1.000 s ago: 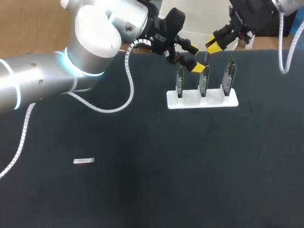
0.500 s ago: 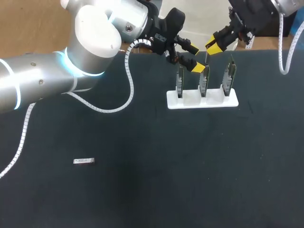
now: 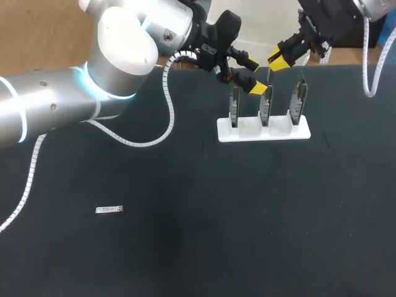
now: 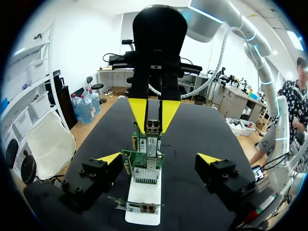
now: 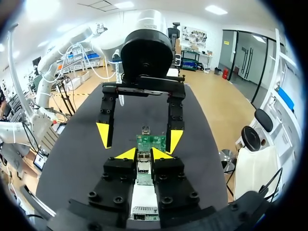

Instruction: Pick up the optical module with the left hand, and insert it into the network port with the right hand.

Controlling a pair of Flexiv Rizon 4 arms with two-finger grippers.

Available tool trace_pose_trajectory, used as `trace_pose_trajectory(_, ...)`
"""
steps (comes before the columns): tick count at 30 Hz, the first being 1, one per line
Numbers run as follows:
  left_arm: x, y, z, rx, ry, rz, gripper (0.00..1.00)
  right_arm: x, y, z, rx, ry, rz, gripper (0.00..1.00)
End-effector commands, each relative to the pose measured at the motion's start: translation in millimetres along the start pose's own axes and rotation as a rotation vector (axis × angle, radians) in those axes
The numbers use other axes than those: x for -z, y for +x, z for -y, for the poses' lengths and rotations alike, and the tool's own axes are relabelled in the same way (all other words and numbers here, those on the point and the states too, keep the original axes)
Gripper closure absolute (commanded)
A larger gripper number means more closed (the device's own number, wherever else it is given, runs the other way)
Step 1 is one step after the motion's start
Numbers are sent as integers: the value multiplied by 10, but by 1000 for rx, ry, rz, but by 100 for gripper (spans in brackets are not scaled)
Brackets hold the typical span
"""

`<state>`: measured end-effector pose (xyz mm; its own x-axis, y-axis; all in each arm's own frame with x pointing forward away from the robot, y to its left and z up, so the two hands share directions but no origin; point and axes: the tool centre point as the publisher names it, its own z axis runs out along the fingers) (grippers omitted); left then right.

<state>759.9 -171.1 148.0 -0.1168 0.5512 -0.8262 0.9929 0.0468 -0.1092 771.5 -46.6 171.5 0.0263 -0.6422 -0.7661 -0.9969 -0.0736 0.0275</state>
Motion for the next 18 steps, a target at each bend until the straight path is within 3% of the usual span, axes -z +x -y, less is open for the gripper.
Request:
trace_pose_trajectory(1, -2, -11, -19, 1, 4, -6, 0, 6, 0, -13, 3, 3, 2, 100)
trace_pose_trajectory(18, -2, -11, -19, 1, 4, -6, 0, 44, -17, -35, 6, 9, 7, 100)
